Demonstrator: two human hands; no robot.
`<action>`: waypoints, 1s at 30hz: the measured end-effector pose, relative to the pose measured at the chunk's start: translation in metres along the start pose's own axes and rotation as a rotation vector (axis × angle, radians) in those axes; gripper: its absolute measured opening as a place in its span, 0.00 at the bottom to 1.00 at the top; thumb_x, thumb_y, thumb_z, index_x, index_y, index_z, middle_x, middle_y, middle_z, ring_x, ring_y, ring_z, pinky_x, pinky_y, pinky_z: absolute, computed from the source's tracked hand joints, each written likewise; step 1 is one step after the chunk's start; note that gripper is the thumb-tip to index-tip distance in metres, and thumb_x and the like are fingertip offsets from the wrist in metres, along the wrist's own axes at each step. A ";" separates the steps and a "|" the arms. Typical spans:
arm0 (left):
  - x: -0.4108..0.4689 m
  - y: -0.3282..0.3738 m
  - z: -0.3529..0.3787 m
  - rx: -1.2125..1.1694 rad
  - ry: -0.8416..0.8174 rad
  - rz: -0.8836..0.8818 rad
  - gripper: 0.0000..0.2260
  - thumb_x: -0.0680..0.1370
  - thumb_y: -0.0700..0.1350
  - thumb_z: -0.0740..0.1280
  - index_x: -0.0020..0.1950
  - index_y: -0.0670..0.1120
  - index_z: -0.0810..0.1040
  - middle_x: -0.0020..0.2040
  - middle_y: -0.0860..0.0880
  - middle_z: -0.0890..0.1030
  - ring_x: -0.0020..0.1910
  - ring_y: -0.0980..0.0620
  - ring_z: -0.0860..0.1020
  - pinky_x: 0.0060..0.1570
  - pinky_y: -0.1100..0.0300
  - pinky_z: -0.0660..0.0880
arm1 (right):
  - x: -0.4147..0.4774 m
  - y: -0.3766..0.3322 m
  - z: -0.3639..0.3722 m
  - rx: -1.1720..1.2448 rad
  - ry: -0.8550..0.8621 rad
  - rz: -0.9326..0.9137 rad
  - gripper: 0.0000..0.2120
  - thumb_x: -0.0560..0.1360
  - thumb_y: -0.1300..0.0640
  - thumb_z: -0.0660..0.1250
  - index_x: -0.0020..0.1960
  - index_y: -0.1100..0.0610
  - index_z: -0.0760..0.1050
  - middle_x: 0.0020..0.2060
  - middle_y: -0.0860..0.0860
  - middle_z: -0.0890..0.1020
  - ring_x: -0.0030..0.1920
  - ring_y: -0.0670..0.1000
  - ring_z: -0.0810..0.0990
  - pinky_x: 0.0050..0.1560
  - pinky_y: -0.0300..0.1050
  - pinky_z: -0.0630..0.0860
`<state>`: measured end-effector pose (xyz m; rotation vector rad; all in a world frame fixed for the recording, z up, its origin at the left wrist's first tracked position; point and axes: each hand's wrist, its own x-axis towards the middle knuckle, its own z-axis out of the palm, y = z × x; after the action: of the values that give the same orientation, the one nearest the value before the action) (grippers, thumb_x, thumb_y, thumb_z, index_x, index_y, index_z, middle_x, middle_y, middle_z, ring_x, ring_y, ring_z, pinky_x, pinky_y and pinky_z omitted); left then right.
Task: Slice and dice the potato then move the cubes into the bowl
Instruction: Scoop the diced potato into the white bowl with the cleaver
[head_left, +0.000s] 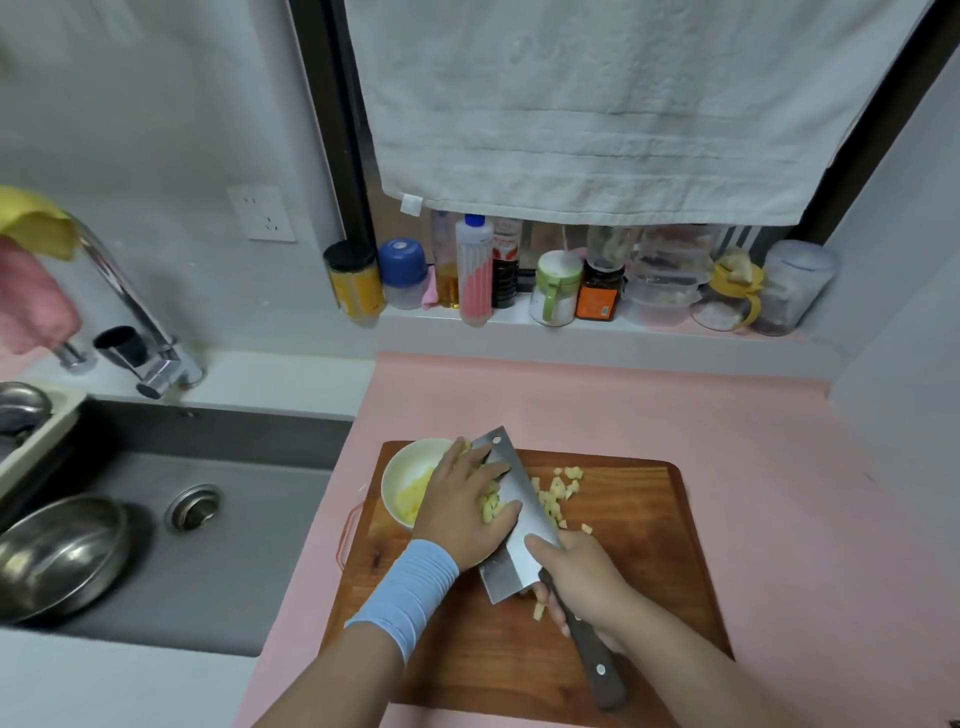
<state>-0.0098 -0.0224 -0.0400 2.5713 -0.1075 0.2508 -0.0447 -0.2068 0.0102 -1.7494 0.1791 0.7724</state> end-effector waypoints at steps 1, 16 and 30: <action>0.000 -0.006 -0.004 -0.025 -0.012 -0.035 0.27 0.73 0.64 0.61 0.68 0.54 0.76 0.74 0.53 0.69 0.79 0.49 0.54 0.77 0.52 0.54 | 0.003 -0.004 0.005 -0.017 0.001 0.011 0.14 0.84 0.51 0.60 0.55 0.62 0.74 0.29 0.55 0.76 0.20 0.50 0.68 0.23 0.40 0.67; 0.005 -0.058 -0.029 -0.113 0.076 -0.121 0.16 0.75 0.55 0.64 0.60 0.52 0.78 0.61 0.52 0.78 0.64 0.50 0.72 0.66 0.57 0.67 | 0.018 -0.022 0.018 -0.134 0.099 0.071 0.11 0.84 0.51 0.60 0.57 0.60 0.74 0.28 0.54 0.76 0.21 0.50 0.68 0.23 0.40 0.67; 0.011 -0.062 -0.018 0.094 -0.077 0.041 0.21 0.83 0.46 0.55 0.77 0.48 0.66 0.78 0.53 0.65 0.77 0.53 0.59 0.76 0.63 0.47 | 0.015 -0.030 0.013 -0.150 0.096 0.034 0.10 0.84 0.52 0.61 0.58 0.58 0.73 0.28 0.54 0.76 0.21 0.50 0.68 0.23 0.40 0.67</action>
<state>0.0061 0.0391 -0.0546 2.6752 -0.1808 0.1758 -0.0241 -0.1808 0.0242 -1.9318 0.2208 0.7425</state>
